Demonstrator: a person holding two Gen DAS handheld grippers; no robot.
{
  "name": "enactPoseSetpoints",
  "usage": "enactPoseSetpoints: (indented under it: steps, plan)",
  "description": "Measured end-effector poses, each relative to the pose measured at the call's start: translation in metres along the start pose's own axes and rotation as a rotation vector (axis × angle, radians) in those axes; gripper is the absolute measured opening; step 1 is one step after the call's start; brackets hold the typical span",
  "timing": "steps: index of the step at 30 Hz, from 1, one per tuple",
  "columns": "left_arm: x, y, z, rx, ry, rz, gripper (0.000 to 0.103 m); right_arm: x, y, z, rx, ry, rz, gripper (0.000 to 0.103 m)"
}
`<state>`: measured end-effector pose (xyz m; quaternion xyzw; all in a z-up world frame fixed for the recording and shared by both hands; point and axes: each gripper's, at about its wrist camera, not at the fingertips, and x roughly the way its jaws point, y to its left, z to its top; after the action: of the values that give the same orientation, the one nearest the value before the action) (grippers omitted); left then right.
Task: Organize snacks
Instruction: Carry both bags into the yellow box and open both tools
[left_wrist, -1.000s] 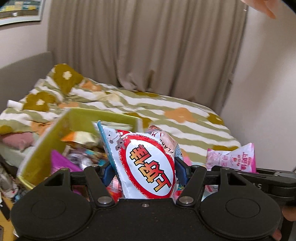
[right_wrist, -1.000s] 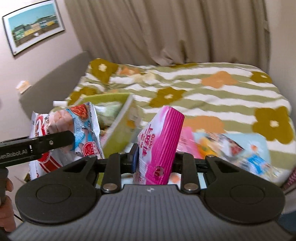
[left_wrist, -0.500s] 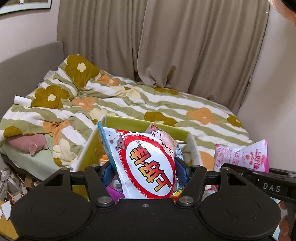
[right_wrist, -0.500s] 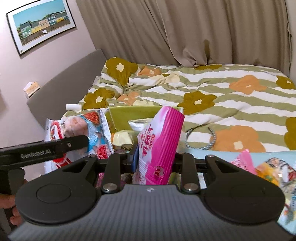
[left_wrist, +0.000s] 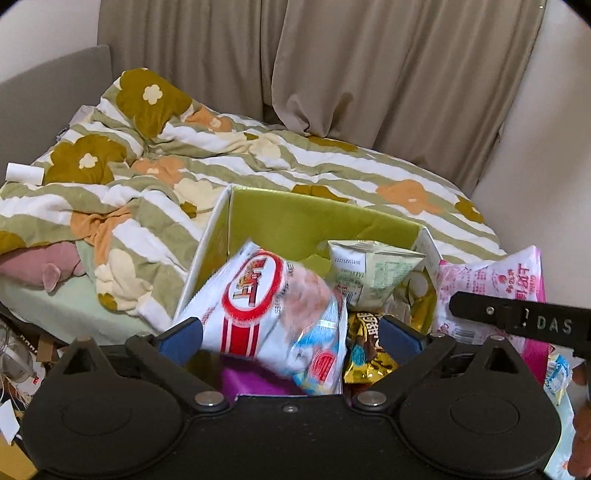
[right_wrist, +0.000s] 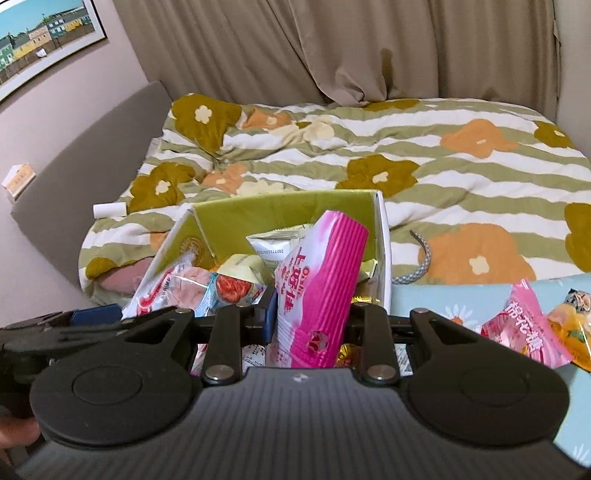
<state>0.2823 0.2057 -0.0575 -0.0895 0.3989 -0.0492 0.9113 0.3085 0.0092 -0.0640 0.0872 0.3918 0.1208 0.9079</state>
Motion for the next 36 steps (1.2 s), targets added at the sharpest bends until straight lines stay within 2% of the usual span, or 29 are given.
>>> enactPoseSetpoints:
  steps: [4,14,17,18,19,21,29,36]
  plan:
    - [-0.009,0.004,-0.003,-0.011,-0.018,0.004,0.102,0.003,0.001,0.003,0.003,0.016,0.013,0.043]
    - [-0.029,0.009,-0.008,-0.058,-0.045,0.081,0.102,0.02,0.011,0.016,-0.021,0.047,0.105,0.044]
    - [-0.028,0.012,-0.008,-0.066,-0.042,0.097,0.102,0.03,0.016,0.018,-0.022,0.064,0.134,0.046]
    - [-0.027,0.012,-0.008,-0.066,-0.039,0.098,0.102,0.032,0.015,0.018,-0.015,0.063,0.144,0.05]
    - [-0.027,0.011,-0.009,-0.063,-0.037,0.099,0.102,0.034,0.015,0.017,-0.002,0.06,0.158,0.072]
    - [-0.026,0.009,-0.011,-0.056,-0.032,0.105,0.102,0.035,0.012,0.016,0.031,0.063,0.188,0.101]
    - [-0.03,0.005,-0.015,-0.047,-0.034,0.106,0.102,0.027,0.01,0.009,0.028,0.062,0.17,0.103]
    - [-0.05,-0.003,-0.013,-0.023,-0.079,0.099,0.102,0.0,0.012,0.007,0.004,-0.003,0.147,0.103]
